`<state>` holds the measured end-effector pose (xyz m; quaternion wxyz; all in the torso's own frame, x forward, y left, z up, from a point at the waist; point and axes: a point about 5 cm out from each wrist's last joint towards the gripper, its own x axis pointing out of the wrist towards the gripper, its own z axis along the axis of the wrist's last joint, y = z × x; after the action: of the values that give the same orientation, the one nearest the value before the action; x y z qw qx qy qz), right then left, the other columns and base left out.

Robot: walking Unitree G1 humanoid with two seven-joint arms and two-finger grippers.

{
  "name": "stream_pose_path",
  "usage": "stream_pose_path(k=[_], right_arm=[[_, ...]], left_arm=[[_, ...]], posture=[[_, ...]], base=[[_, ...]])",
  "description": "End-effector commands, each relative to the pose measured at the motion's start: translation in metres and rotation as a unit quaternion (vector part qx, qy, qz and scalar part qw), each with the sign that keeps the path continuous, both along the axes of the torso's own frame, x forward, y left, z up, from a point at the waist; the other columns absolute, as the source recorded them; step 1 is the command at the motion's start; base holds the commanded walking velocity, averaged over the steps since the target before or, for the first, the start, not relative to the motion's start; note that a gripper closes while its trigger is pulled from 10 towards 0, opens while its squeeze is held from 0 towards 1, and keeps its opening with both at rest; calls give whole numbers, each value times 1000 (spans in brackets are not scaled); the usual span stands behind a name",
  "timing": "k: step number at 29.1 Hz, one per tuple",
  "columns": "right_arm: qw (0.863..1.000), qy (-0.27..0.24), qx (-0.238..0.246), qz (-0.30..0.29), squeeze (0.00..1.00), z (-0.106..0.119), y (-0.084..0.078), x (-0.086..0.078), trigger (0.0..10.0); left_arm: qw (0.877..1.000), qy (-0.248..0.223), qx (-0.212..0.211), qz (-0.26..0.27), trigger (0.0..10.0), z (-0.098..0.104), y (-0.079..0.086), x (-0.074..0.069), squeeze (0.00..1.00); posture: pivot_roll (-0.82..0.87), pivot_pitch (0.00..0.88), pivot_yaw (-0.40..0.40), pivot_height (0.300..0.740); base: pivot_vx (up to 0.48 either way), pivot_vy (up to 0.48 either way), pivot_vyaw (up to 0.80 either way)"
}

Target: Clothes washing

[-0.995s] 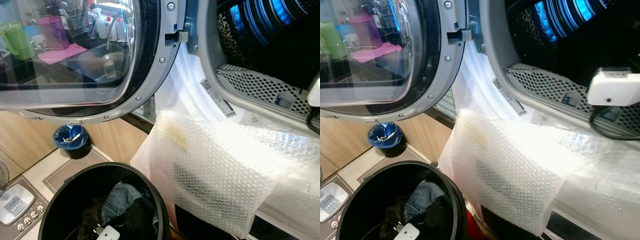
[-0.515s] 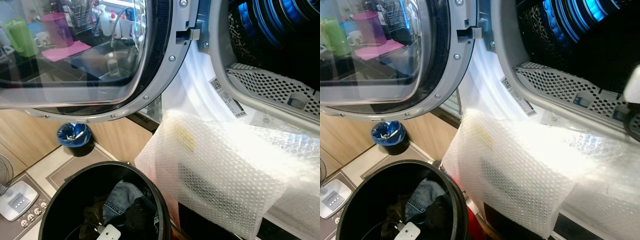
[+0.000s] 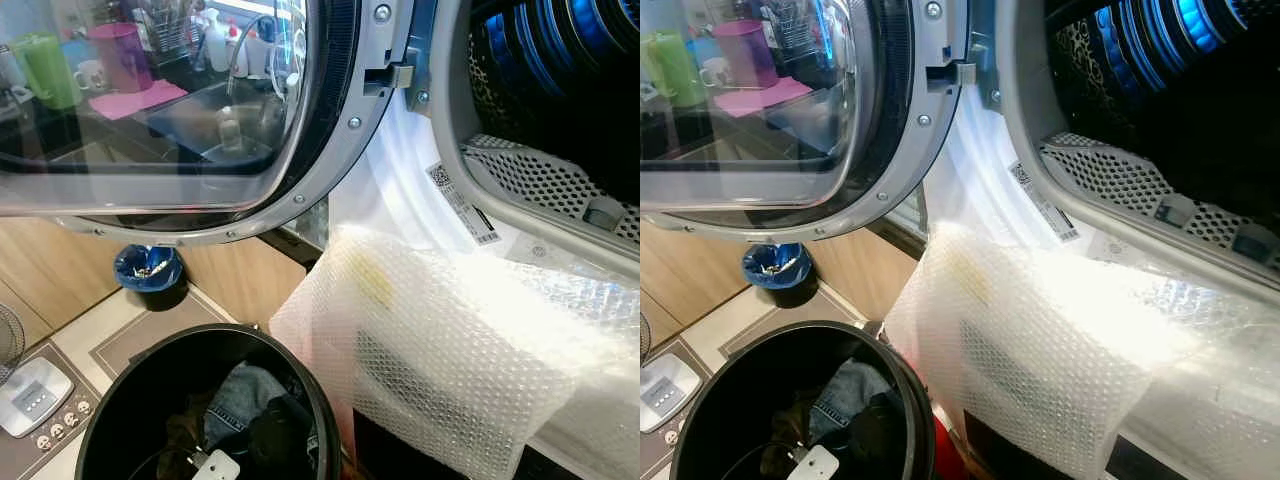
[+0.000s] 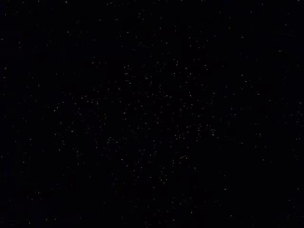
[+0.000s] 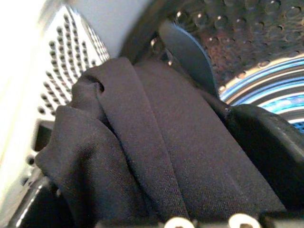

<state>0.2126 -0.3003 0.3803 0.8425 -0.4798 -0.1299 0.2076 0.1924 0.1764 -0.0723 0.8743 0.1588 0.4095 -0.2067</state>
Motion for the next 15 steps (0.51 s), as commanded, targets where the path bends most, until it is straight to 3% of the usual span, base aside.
stream_pose_path(k=[1, 6, 12, 15], right_arm=[[994, 59, 88, 17, 0, -23, -13, 6, 10000], [979, 103, 140, 107, 0, -35, 7, 18, 10000], [960, 93, 221, 147, 0, -30, 12, 30, 10000], [935, -25, 353, 16, 0, -6, -17, 66, 10000]], left_arm=[[994, 104, 15, -4, 10000, -24, 4, -46, 0], [995, 101, 14, -4, 10000, -23, 2, -43, 0], [995, 101, 14, -3, 10000, -23, 2, -44, 0], [995, 101, 13, -1, 10000, -24, 2, -45, 0]], posture=[[-156, 166, 100, 740], [-149, 162, 100, 740], [-145, 160, 98, 740], [-131, 161, 98, 740]], base=[[0, 0, 0], [0, 0, 0], [0, 0, 0], [0, 0, 0]])
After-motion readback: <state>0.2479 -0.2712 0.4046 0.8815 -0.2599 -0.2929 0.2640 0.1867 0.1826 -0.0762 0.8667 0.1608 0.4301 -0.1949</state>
